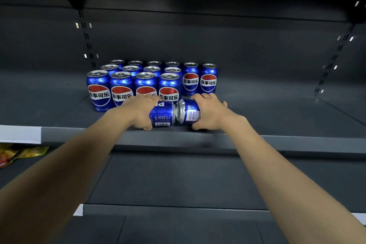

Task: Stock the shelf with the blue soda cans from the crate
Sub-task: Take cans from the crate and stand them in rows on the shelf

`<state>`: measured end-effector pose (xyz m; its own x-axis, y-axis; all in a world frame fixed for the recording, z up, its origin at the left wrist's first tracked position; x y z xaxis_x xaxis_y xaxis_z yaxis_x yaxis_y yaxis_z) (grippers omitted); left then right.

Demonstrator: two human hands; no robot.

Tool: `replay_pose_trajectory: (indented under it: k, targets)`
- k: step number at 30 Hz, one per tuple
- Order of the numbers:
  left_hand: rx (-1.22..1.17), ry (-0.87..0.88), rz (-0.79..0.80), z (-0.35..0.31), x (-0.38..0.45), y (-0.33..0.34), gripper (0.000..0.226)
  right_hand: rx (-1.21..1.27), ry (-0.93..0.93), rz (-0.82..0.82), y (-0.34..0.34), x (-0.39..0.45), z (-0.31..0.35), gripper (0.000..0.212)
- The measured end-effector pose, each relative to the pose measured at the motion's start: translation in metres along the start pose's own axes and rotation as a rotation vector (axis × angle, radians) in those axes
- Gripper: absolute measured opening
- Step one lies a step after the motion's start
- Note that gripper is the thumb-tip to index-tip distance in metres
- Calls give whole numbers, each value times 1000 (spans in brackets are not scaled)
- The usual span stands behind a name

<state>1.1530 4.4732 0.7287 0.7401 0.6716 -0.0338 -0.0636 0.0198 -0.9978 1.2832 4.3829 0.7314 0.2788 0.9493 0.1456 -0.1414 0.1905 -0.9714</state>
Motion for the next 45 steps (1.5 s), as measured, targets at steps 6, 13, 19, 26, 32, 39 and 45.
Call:
replay_pose_trajectory:
  k: [6, 13, 19, 26, 32, 39, 45]
  targets:
    - [-126, -2, 150, 8, 9, 12, 97, -26, -60, 88, 7, 7, 7, 86]
    - [-150, -16, 273, 12, 12, 19, 96, -31, -69, 102, 8, 7, 10, 87]
    - [-142, -30, 217, 10, 10, 15, 92, 7, -73, 110, 8, 2, 7, 101]
    - [-180, -7, 110, 5, 2, 14, 92, 27, -68, 116, 9, -2, 4, 101]
    - [-208, 19, -8, -2, -5, 6, 90, 79, 90, 198, 5, -7, -23, 103]
    - [-277, 0, -87, -7, -11, -2, 95, 211, 166, 213, 13, -3, -38, 105]
    - [-249, 68, -169, -31, -10, -13, 95, 388, 297, 113, 4, -6, -57, 69]
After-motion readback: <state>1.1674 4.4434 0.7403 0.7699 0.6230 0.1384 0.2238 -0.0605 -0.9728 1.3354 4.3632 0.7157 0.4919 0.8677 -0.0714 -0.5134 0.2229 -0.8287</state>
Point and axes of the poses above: each hand's wrist, its own x-axis towards the middle knuckle, its own y-axis out of the palm, z = x × y, the point moved 10 cm from there along x, towards the middle knuckle
